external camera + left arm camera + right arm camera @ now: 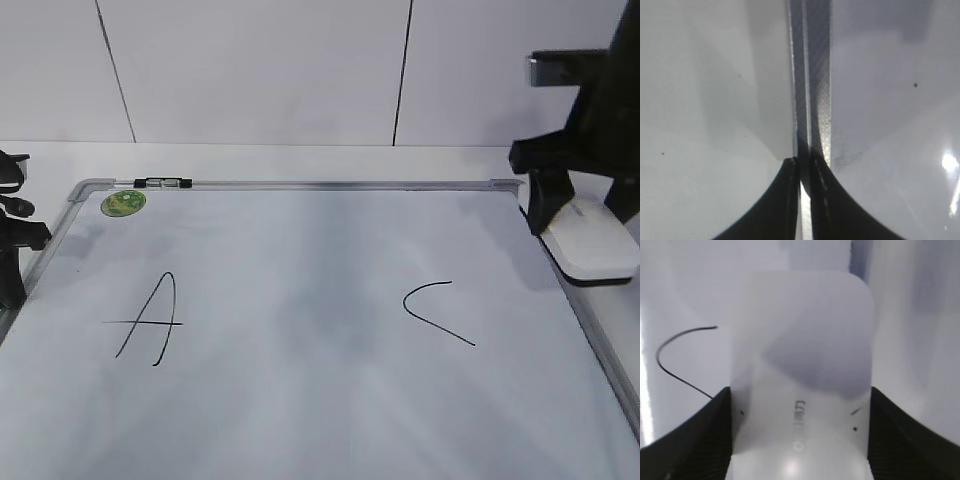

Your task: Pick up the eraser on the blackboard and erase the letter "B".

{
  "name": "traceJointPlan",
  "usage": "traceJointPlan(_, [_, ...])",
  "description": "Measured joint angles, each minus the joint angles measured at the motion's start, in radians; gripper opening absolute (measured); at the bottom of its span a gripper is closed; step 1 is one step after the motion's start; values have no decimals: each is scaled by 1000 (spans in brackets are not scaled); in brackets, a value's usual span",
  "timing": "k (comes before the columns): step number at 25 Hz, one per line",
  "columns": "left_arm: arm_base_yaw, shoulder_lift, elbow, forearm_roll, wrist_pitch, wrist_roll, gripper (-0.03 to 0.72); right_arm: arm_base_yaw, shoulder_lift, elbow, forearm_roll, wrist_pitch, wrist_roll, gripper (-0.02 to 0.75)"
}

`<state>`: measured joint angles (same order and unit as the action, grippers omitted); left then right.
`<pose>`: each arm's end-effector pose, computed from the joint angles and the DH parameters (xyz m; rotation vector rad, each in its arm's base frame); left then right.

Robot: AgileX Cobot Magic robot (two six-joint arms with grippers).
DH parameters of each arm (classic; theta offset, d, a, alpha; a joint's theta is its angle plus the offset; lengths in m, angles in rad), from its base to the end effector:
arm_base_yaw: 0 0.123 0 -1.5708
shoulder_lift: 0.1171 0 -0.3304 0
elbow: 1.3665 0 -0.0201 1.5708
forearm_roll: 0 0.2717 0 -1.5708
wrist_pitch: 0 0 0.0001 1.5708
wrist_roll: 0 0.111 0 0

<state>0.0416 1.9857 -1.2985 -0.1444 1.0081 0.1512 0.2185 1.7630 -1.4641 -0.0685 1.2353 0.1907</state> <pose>0.3997 0.0031 0.1608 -0.0470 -3.1099 0.1926 0.3765 0.0763 0.2904 -0.0697 3.0056 -0.0594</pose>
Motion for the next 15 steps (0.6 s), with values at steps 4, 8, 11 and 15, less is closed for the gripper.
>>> traceJointPlan(4, [0, 0, 0, -6, 0, 0, 26, -63, -7, 112, 61, -94, -69, 550])
traceJointPlan(8, [0, 0, 0, -18, 2, 0, 26, -94, -7, 157, 125, -189, -145, 550])
traceJointPlan(11, [0, 0, 0, -22, 2, 0, 26, -112, -7, 170, 133, -230, -164, 549])
traceJointPlan(15, [0, 0, 0, -22, 2, 0, 26, -131, 27, 172, 134, -247, -168, 550])
